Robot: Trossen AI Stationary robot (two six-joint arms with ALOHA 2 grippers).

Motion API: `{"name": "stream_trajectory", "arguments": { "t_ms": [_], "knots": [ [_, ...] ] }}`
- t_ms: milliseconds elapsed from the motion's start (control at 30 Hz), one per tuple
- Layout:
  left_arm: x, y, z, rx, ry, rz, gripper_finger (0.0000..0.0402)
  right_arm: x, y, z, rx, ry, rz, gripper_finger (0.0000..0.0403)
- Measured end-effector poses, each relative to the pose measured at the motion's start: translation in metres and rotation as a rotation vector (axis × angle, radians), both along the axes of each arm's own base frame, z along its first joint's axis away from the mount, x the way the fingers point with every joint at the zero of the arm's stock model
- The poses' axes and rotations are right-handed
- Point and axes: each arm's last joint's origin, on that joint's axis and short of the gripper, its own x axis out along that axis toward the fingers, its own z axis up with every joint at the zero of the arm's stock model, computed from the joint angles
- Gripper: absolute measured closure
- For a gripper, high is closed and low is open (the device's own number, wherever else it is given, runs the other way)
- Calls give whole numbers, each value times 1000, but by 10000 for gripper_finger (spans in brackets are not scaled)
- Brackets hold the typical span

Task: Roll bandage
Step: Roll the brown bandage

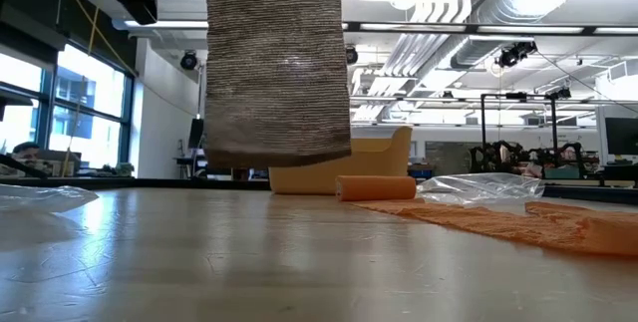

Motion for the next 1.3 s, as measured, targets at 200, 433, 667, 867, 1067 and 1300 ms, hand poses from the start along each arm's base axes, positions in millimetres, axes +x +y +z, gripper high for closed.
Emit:
{"name": "stream_trajectory", "arguments": {
  "t_ms": [200,433,667,867,1067,1300],
  "knots": [
    [5,-5,8,28,-20,16,401,7,-10,-1,23,0,1,219],
    [6,-6,10,36,-24,20,401,12,-17,-1,33,-16,-19,228],
    [7,-7,9,25,-17,4,393,13,-19,0,40,-29,-23,331],
    [6,-6,-2,-81,44,-52,344,13,-18,0,23,-28,8,388],
    [-7,-4,-15,-95,87,-72,272,11,-21,10,60,-48,22,397],
    [-10,-1,-22,-47,129,-56,220,4,-23,34,102,-135,46,400]
  ]
}}
